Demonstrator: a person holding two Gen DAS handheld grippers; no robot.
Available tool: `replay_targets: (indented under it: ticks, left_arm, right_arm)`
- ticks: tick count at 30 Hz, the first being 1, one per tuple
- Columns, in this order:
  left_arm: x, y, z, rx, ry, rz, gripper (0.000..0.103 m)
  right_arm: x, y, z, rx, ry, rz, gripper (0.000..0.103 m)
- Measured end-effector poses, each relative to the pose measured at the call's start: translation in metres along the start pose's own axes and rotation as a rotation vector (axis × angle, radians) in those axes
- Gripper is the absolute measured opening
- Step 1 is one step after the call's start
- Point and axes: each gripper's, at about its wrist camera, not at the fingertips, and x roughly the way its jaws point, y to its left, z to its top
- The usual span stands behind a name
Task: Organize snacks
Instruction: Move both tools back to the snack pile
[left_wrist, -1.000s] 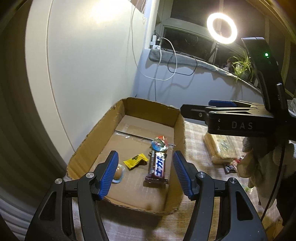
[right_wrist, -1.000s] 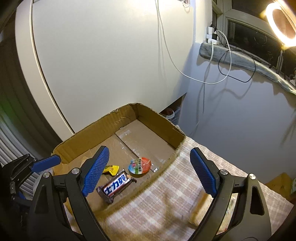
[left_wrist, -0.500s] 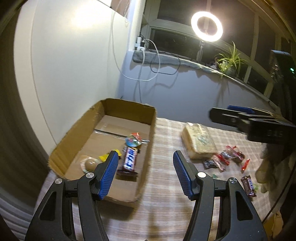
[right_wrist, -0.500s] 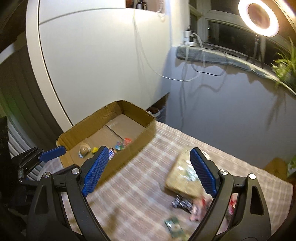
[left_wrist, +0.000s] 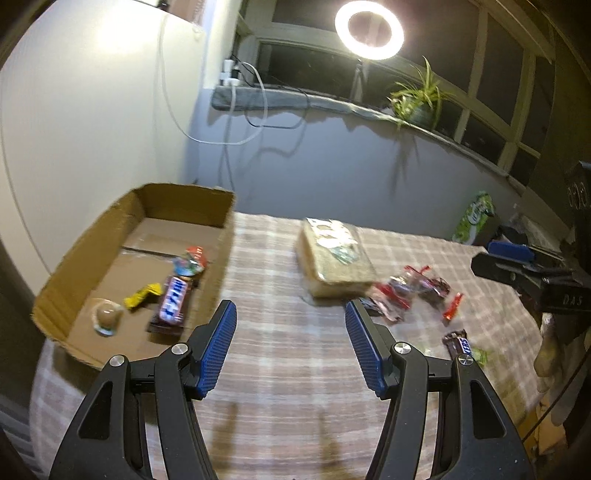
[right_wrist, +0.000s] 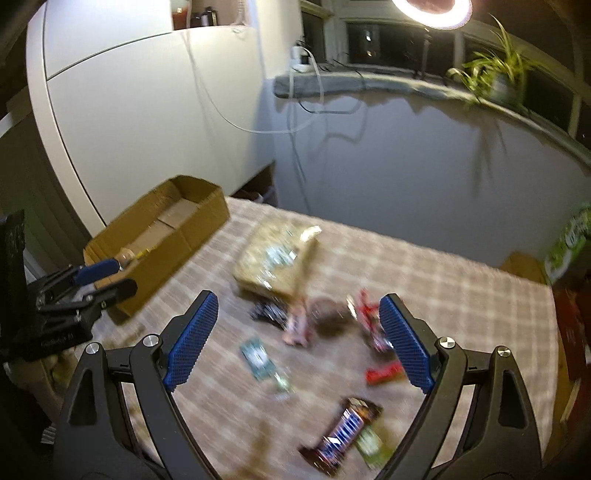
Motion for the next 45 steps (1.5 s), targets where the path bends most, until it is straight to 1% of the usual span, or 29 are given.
replay_targets:
  ticks: [2,3,4,6,7,8,9,10,11,13,14,15,17,19,22,24,25,26,28,33,34,36,38,40,42,45]
  left_arm:
    - [0.006,-0.009,-0.004,0.010,0.017,-0.016,0.061]
    - [0.009,-0.013,-0.005,0.017,0.027,-0.026,0.059]
    - [0.011,-0.016,-0.006,0.023,0.035,-0.033,0.054]
    - [0.017,-0.022,-0.010,0.031,0.056,-0.050,0.051]
    - [0.020,-0.025,-0.011,0.034,0.067,-0.059,0.047]
    - [0.023,-0.028,-0.013,0.034,0.081,-0.070,0.046]
    - [0.026,-0.030,-0.015,0.032,0.095,-0.083,0.043]
    - [0.029,-0.033,-0.017,0.031,0.112,-0.102,0.039]
    - [0.032,-0.035,-0.019,0.031,0.131,-0.117,0.038]
    - [0.039,-0.040,-0.021,0.032,0.160,-0.139,0.034]
    - [0.042,-0.043,-0.022,0.029,0.174,-0.149,0.033]
    - [0.045,-0.045,-0.023,0.028,0.186,-0.155,0.031]
    - [0.052,-0.048,-0.026,0.026,0.210,-0.159,0.029]
    - [0.059,-0.051,-0.028,0.027,0.233,-0.165,0.025]
    - [0.068,-0.058,-0.031,0.034,0.265,-0.179,0.025]
    - [0.075,-0.061,-0.033,0.032,0.286,-0.191,0.025]
    - [0.078,-0.062,-0.035,0.031,0.297,-0.194,0.025]
    - [0.082,-0.064,-0.036,0.029,0.306,-0.195,0.025]
    - [0.088,-0.064,-0.037,0.024,0.322,-0.185,0.025]
    - [0.095,-0.070,-0.034,0.032,0.322,-0.171,0.025]
    - [0.097,-0.071,-0.033,0.034,0.324,-0.168,0.026]
    - [0.101,-0.074,-0.032,0.040,0.320,-0.162,0.026]
    - [0.104,-0.079,-0.031,0.055,0.319,-0.157,0.029]
    - [0.105,-0.085,-0.030,0.076,0.314,-0.151,0.038]
    - [0.109,-0.092,-0.028,0.097,0.310,-0.138,0.041]
    - [0.113,-0.102,-0.028,0.141,0.299,-0.108,0.042]
  right_arm:
    - [-0.001,-0.009,-0.010,0.010,0.015,0.000,0.091]
    - [-0.002,-0.011,-0.014,0.012,0.021,0.001,0.091]
    - [-0.001,-0.013,-0.019,0.011,0.031,0.008,0.091]
    - [0.004,-0.013,-0.027,0.005,0.051,0.022,0.091]
    - [0.009,-0.011,-0.032,-0.006,0.070,0.034,0.089]
    - [0.013,-0.009,-0.036,-0.014,0.086,0.043,0.083]
    - [0.019,-0.006,-0.040,-0.026,0.110,0.056,0.079]
    - [0.025,-0.003,-0.045,-0.038,0.129,0.067,0.071]
    - [0.030,0.000,-0.048,-0.048,0.144,0.075,0.064]
    - [0.042,0.005,-0.055,-0.065,0.181,0.094,0.059]
    - [0.047,0.006,-0.057,-0.070,0.193,0.101,0.055]
    - [0.052,0.008,-0.059,-0.075,0.207,0.106,0.052]
    - [0.063,0.008,-0.064,-0.080,0.237,0.112,0.044]
    - [0.070,0.007,-0.067,-0.078,0.256,0.115,0.044]
    - [0.077,0.005,-0.071,-0.081,0.269,0.112,0.043]
    - [0.079,0.003,-0.072,-0.080,0.272,0.111,0.039]
    - [0.081,0.002,-0.072,-0.078,0.276,0.111,0.034]
    - [0.082,0.001,-0.072,-0.077,0.277,0.112,0.032]
    - [0.084,-0.001,-0.074,-0.077,0.279,0.117,0.031]
    - [0.088,-0.002,-0.074,-0.097,0.276,0.113,0.026]
    - [0.089,-0.004,-0.073,-0.094,0.276,0.112,0.024]
    - [0.090,-0.007,-0.071,-0.088,0.275,0.116,0.023]
    - [0.090,-0.010,-0.070,-0.085,0.271,0.105,0.023]
    - [0.089,-0.016,-0.070,-0.076,0.266,0.079,0.023]
    - [0.087,-0.020,-0.071,-0.072,0.263,0.053,0.023]
    - [0.084,-0.030,-0.073,-0.051,0.260,0.040,0.023]
